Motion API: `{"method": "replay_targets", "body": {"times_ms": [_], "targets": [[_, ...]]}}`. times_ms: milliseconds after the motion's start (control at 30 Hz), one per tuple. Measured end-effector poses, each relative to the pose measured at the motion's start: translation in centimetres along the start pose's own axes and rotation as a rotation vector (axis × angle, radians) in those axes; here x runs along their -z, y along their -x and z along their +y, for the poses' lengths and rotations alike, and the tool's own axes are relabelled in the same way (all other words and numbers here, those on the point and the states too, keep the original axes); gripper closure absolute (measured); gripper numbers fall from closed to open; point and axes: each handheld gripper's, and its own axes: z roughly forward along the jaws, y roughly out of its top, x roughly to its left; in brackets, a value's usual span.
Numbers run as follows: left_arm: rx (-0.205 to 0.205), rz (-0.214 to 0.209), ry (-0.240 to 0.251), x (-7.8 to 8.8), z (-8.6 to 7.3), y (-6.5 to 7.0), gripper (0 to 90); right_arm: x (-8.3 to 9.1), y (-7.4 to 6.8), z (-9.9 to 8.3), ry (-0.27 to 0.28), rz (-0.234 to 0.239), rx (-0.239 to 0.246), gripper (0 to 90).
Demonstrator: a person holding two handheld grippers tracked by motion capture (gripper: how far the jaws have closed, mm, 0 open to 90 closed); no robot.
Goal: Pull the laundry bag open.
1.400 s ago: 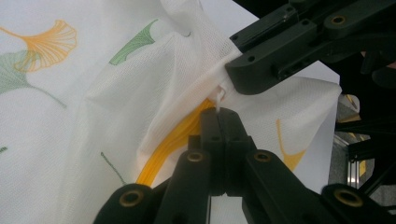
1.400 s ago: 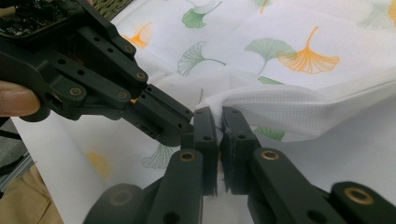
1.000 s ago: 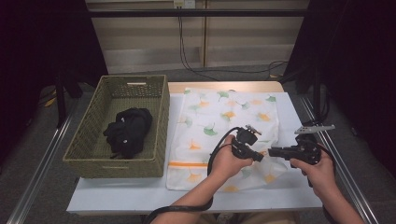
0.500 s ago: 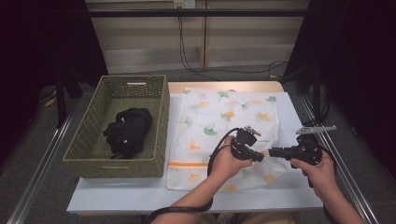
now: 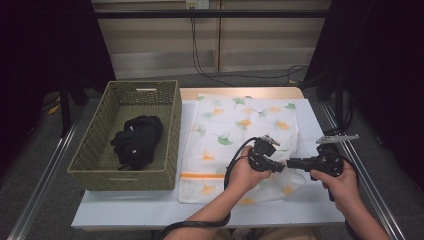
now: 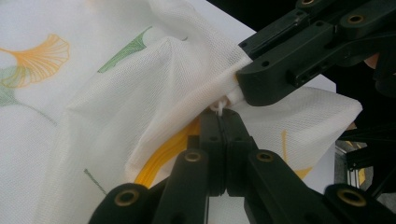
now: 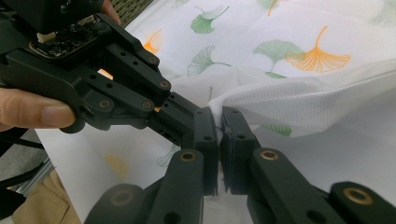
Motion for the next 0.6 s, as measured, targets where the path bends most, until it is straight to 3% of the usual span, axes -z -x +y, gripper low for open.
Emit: {"method": "replay_targets", "body": {"times_ms": [300,600], "targets": [[0.025,0.028,-0.028,0.4,0.3,0.4,90.0,0.1,0.3,-0.1,0.012,0.008,-0.013,86.1],[0.085,-0.025,-0.018,1.2,0.2,0.0,90.0,0.3,0.1,0.0,0.025,0.021,-0.015,86.1]]}}
